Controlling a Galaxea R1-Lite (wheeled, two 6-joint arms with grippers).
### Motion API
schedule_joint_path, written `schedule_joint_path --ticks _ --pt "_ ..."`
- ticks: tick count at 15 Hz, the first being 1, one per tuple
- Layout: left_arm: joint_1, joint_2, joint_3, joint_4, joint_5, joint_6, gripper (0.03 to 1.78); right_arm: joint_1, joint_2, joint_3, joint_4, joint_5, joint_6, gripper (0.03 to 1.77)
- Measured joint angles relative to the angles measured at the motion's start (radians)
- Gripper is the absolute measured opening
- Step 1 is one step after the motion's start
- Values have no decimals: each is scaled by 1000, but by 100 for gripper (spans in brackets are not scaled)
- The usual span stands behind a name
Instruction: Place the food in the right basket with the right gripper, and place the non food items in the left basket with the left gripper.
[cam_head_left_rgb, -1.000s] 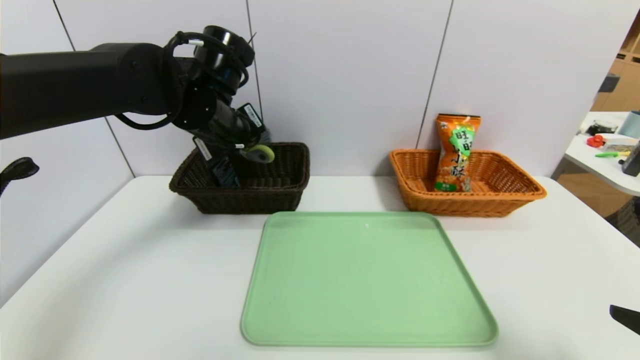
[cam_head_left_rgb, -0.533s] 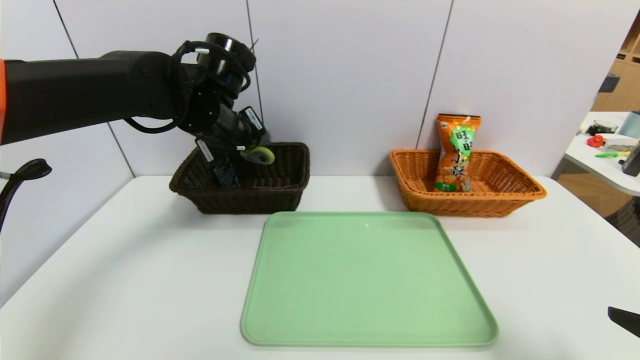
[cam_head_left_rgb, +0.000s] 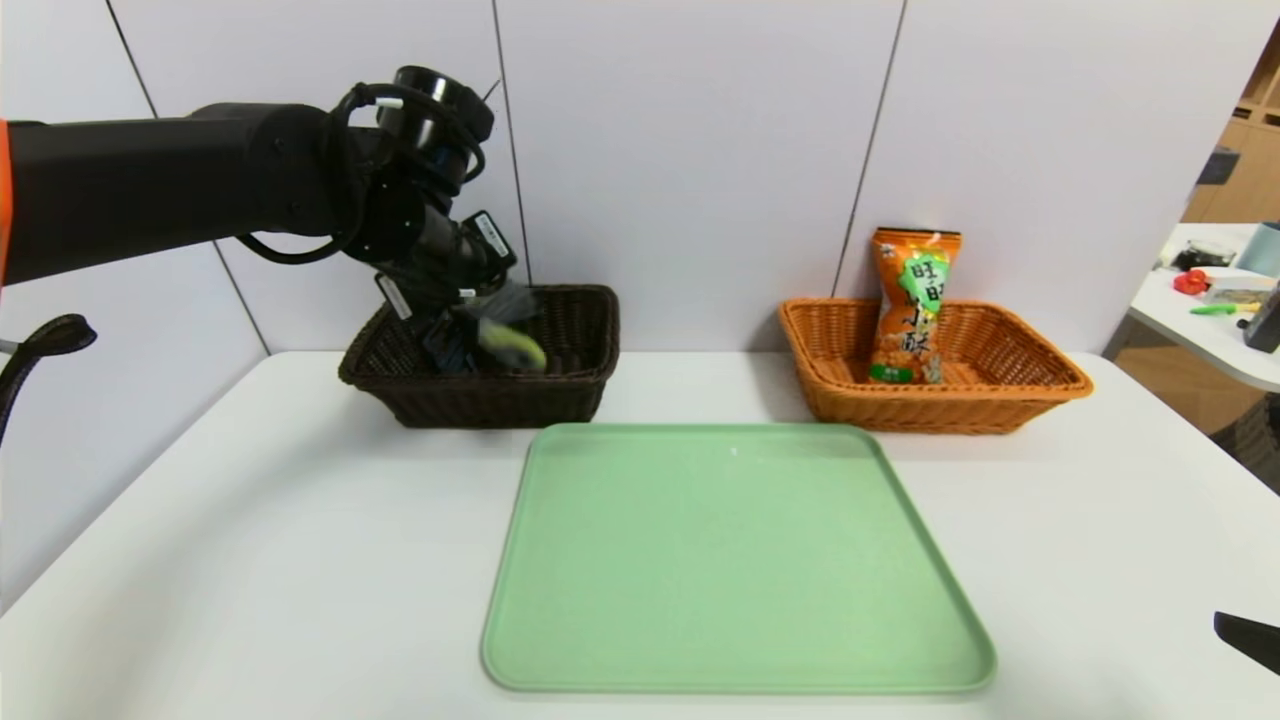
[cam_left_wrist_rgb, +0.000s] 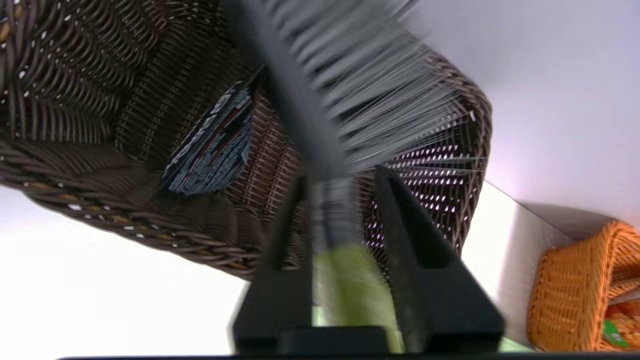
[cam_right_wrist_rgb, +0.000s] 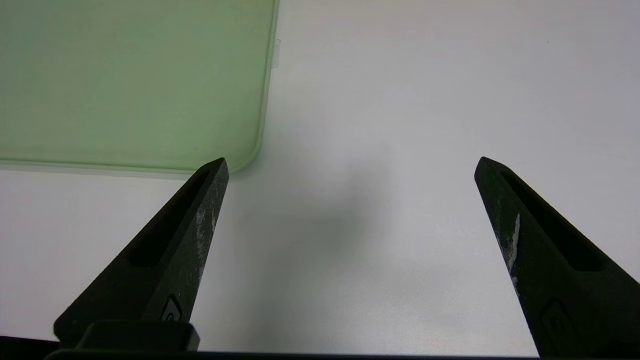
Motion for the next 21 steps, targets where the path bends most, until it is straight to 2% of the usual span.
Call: schedule_joint_path --ticks 4,9,12,15,17,19,21 --pt "6 -1 0 0 -1 -1 103 0 -1 1 2 0 1 170" --pt "16 -20 0 0 1 8 135 0 -9 1 3 -3 1 170" --pt "25 -118 5 33 1 60 147 -10 -15 -20 -7 -7 4 170" --pt "29 -272 11 140 9 210 154 -10 -20 -49 -6 -7 -28 170" --pt "45 -375 30 210 27 268 158 -10 -20 -70 -11 -8 -68 170" --pt "59 -484 129 243 37 297 161 -11 -23 -102 -56 -22 -86 170" --pt "67 -602 294 249 52 332 163 -11 -37 -130 -60 -59 -128 170"
